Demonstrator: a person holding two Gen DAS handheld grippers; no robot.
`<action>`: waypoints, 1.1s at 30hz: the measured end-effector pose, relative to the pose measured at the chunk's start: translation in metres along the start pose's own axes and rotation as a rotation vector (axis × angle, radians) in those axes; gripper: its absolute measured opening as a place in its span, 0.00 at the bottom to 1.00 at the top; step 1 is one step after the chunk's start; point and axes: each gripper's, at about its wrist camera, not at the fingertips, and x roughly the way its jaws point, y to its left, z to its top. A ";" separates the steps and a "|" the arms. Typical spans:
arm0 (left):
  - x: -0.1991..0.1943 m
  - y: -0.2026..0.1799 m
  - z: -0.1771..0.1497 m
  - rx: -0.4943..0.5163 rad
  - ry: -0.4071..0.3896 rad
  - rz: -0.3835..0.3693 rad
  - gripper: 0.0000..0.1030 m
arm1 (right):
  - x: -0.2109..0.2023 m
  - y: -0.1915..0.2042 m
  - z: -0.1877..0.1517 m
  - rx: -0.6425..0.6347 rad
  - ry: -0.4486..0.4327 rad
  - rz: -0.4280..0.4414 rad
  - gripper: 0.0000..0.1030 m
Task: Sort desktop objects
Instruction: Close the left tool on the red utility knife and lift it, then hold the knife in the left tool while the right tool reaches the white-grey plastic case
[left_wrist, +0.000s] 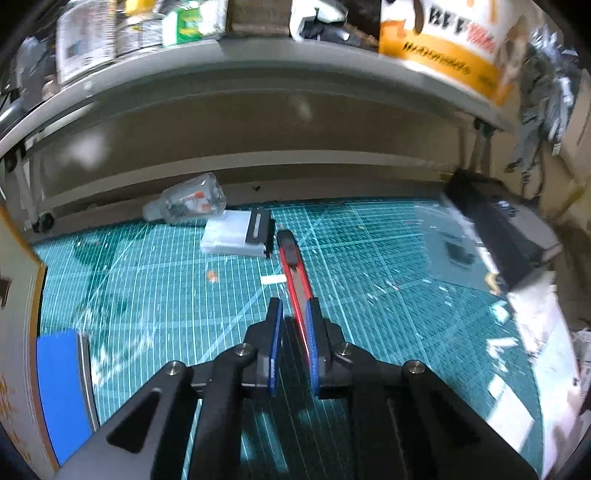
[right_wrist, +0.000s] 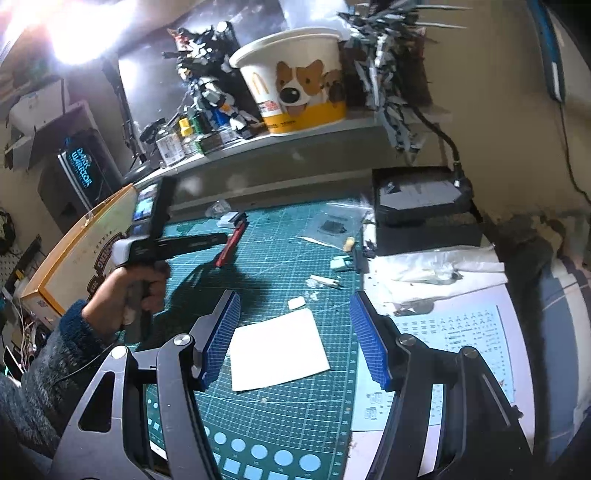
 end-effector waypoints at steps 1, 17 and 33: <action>0.006 -0.004 0.005 0.014 0.001 -0.010 0.14 | 0.001 0.002 0.001 -0.007 -0.001 0.002 0.58; 0.038 -0.006 0.024 -0.043 0.021 0.043 0.13 | 0.023 -0.005 -0.001 0.012 0.038 0.032 0.58; -0.128 0.024 -0.077 -0.084 -0.204 -0.052 0.13 | 0.041 0.019 -0.002 -0.060 0.049 0.072 0.58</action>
